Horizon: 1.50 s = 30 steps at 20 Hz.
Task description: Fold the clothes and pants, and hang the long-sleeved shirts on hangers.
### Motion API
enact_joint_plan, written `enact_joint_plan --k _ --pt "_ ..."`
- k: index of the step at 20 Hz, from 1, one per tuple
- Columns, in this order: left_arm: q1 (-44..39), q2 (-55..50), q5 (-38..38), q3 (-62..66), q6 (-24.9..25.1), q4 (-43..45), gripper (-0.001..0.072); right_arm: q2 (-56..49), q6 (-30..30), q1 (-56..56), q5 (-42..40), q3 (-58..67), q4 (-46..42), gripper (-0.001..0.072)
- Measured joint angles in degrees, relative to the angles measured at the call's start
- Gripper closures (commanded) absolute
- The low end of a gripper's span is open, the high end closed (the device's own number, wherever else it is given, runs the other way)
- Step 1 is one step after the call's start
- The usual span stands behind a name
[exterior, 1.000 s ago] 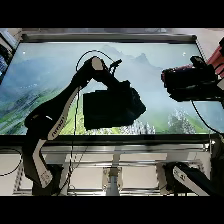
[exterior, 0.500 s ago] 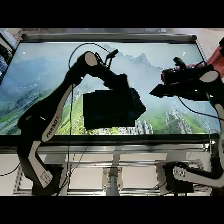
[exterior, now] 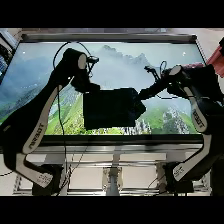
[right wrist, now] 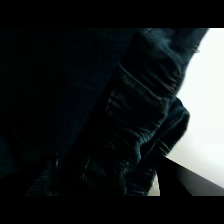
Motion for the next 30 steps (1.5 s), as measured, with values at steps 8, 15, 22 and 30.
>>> enact_joint_plan --k 8,15,22,30 --pt "2.8 17.5 5.6 -26.4 -1.6 3.5 0.0241 -7.0 -1.6 6.1 6.9 3.8 0.6 0.0111" --pt "7.5 26.1 7.1 -39.7 -2.0 3.9 0.0241 -7.2 3.1 11.4 6.4 4.1 0.6 0.0675" --pt "8.6 27.6 8.1 -48.7 -2.0 4.7 0.0241 4.3 18.9 2.0 10.4 0.7 -13.0 0.0675" --pt "8.7 27.7 12.0 -51.4 -2.0 5.4 0.0241 25.7 26.8 -24.1 6.8 -24.7 -30.4 0.0675"
